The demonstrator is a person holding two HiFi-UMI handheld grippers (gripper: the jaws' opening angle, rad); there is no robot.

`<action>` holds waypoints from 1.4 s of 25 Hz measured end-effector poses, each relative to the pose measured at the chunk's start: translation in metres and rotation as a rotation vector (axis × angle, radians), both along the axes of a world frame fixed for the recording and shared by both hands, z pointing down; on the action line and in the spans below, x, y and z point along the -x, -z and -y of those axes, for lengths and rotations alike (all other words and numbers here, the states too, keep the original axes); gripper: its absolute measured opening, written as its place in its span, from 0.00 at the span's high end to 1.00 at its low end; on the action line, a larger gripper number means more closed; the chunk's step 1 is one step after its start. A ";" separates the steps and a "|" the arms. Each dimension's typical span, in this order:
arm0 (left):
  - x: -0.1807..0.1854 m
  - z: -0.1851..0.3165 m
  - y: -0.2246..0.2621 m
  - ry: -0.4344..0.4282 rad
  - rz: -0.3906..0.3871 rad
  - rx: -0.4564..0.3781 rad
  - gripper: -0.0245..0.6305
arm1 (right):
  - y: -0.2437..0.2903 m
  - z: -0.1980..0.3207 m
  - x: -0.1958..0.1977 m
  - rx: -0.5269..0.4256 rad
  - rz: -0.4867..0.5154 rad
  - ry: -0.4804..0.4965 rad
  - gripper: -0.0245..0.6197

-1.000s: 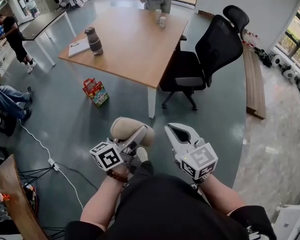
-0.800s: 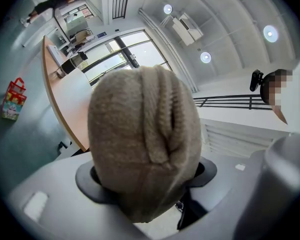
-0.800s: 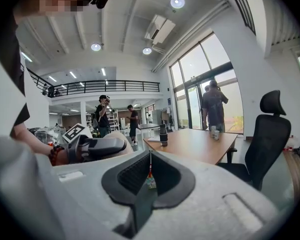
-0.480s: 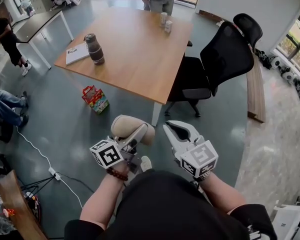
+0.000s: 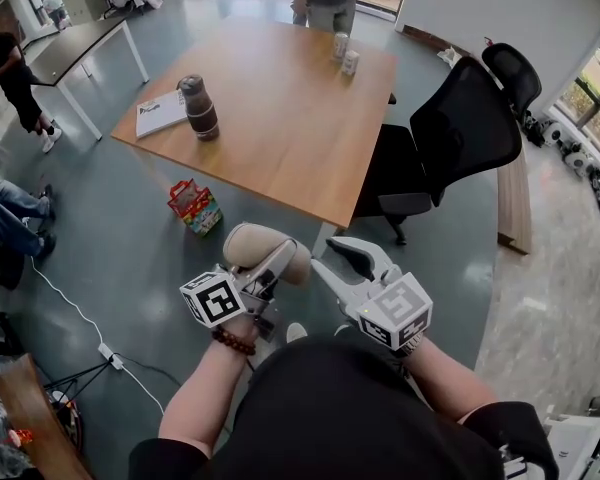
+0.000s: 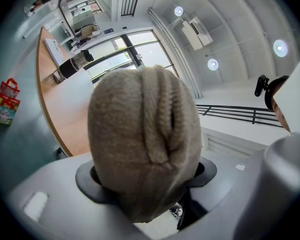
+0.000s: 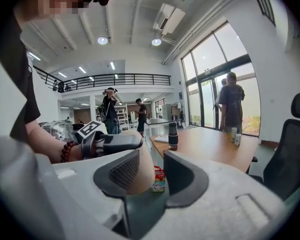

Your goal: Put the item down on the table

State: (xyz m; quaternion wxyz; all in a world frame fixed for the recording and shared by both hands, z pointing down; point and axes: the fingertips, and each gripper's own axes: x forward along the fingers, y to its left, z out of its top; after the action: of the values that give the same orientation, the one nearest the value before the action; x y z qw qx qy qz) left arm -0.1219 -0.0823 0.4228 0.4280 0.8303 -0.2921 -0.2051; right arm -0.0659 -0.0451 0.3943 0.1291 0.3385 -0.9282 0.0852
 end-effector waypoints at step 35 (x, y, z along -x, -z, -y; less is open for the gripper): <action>-0.084 0.186 -0.019 -0.008 -0.112 0.224 0.42 | -0.050 0.174 -0.014 -0.039 -0.186 0.376 0.43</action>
State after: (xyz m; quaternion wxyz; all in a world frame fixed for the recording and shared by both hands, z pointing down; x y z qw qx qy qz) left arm -0.0375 -0.2681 0.4423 0.5345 0.7659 -0.2853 -0.2154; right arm -0.0518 -0.2194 0.4445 0.2214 0.1680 -0.9605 0.0099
